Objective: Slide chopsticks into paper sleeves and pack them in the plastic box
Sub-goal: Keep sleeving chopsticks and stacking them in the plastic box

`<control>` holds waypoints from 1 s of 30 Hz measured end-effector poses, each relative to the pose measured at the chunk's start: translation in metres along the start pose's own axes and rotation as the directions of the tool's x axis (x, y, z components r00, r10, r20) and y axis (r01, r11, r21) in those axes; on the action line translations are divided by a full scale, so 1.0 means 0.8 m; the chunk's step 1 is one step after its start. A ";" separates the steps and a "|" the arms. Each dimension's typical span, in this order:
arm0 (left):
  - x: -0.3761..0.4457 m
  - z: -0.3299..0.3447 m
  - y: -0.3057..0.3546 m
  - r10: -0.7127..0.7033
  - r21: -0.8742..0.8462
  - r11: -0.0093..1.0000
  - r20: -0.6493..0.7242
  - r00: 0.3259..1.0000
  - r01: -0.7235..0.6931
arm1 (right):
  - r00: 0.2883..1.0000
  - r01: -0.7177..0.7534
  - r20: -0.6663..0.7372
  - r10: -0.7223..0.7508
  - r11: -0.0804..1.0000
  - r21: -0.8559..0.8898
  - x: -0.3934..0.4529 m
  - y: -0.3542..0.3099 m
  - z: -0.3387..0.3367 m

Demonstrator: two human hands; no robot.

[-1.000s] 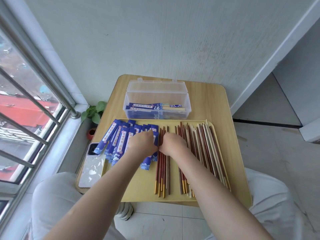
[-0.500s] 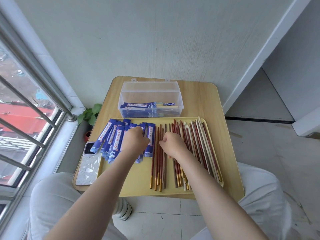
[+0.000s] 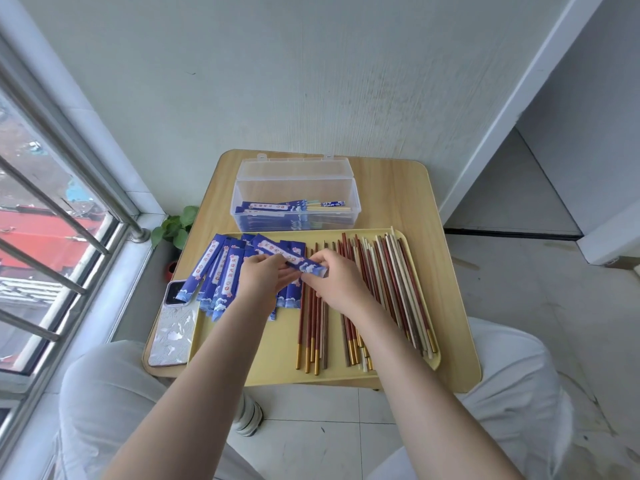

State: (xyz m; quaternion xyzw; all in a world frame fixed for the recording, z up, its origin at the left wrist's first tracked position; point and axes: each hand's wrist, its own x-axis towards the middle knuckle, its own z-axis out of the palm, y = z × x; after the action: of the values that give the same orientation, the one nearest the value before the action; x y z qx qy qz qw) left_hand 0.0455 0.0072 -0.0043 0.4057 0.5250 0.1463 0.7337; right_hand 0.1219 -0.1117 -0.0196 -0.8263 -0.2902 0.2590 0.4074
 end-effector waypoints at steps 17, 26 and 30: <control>-0.017 0.007 0.006 0.198 0.646 0.274 0.687 0.699 -0.712 | 0.992 0.018 0.125 -0.025 0.998 0.055 -0.008 0.014 -0.069; -0.003 0.006 -0.039 0.248 0.666 0.546 0.451 0.857 -0.508 | 0.967 -0.232 -0.144 0.209 0.958 -0.166 -0.011 0.053 -0.070; 0.008 -0.001 -0.061 0.266 0.570 0.736 0.252 0.930 -0.365 | 0.946 -0.323 -0.148 0.288 0.822 -0.469 -0.014 0.066 -0.055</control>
State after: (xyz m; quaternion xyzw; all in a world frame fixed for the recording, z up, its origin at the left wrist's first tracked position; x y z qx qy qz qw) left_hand 0.0371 -0.0190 -0.0451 0.7129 0.4088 0.0608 0.5665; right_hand 0.1577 -0.1689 -0.0370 -0.9462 -0.1952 0.2103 0.1493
